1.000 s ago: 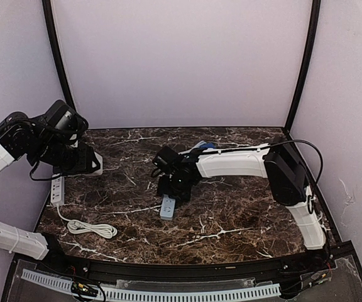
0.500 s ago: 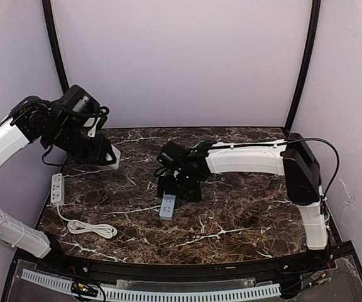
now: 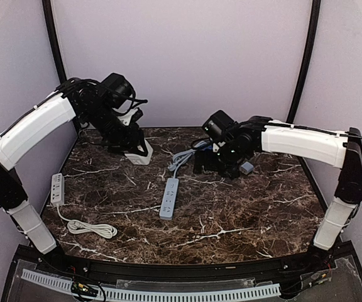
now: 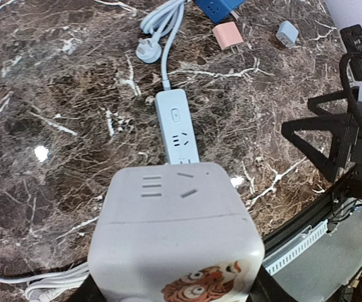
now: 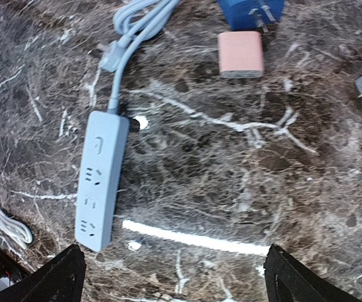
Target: Insert the plug
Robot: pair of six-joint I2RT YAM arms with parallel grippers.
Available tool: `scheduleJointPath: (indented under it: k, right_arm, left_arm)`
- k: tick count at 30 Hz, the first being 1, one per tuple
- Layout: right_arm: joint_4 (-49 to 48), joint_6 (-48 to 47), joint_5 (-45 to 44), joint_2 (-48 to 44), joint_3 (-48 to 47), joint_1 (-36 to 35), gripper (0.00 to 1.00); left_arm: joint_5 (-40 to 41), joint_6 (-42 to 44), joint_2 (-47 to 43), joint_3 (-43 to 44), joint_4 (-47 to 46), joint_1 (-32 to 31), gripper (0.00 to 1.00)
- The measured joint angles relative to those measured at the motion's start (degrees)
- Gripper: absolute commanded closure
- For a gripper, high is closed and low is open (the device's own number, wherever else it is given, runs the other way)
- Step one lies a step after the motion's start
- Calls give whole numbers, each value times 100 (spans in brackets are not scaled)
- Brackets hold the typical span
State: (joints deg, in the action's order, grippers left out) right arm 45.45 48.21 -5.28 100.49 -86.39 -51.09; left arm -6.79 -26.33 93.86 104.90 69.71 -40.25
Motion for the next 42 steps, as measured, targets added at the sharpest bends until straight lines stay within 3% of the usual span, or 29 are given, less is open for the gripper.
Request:
scheduleJointPath:
  k: [6, 13, 19, 30, 42]
  right_arm:
    - [-31, -570, 98, -575, 566, 553, 1]
    - [-238, -678, 326, -1626, 1445, 1014, 1]
    - [-306, -656, 518, -1757, 1764, 1163, 1]
    - [-208, -772, 551, -2039, 1869, 1178, 1]
    - [2, -1029, 619, -2070, 1871, 1189, 1]
  left_arm:
    - [-1523, -50, 619, 216, -219, 186, 99]
    - [-3213, -258, 721, 31, -1176, 313, 99]
    - [-3875, -365, 826, -345, -1639, 330, 99]
    - [-3526, -756, 1132, -446, -1862, 334, 99]
    - [-1808, -785, 1692, -57, -841, 332, 99]
